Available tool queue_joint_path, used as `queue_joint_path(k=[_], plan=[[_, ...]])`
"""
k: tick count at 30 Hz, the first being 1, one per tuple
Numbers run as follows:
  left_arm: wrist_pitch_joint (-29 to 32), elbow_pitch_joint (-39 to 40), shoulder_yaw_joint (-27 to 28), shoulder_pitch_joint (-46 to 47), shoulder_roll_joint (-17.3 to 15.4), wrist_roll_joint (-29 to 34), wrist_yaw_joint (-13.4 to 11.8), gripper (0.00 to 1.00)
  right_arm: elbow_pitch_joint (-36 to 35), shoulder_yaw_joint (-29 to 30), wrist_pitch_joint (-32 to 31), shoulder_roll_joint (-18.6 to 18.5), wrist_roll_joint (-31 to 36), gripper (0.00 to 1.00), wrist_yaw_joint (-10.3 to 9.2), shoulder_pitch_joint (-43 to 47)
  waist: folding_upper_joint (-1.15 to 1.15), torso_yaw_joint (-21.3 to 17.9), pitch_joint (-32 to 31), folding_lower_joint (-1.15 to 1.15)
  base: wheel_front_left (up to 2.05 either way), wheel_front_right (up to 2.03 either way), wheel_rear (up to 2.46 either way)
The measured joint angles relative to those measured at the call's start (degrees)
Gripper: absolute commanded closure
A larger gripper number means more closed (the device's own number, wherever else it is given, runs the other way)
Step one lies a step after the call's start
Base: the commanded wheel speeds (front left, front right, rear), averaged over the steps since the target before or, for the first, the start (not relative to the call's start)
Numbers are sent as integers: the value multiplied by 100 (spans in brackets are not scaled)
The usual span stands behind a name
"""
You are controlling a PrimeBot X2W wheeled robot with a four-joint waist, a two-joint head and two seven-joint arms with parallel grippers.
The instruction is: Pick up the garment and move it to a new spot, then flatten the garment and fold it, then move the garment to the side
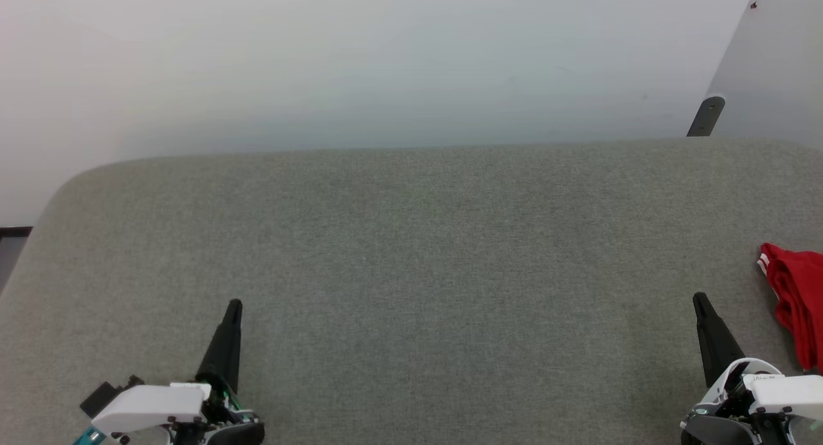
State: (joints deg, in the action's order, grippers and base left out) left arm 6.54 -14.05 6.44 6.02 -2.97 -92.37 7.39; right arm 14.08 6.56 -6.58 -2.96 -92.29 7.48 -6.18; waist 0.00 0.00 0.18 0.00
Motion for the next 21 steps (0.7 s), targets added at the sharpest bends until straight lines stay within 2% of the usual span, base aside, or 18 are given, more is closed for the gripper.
queue_joint_path(k=[21], plan=[[0,0,3,1,3,0,0,100,0,0,0,1,0,100,0,0,0,0,0,0,0,0,0]])
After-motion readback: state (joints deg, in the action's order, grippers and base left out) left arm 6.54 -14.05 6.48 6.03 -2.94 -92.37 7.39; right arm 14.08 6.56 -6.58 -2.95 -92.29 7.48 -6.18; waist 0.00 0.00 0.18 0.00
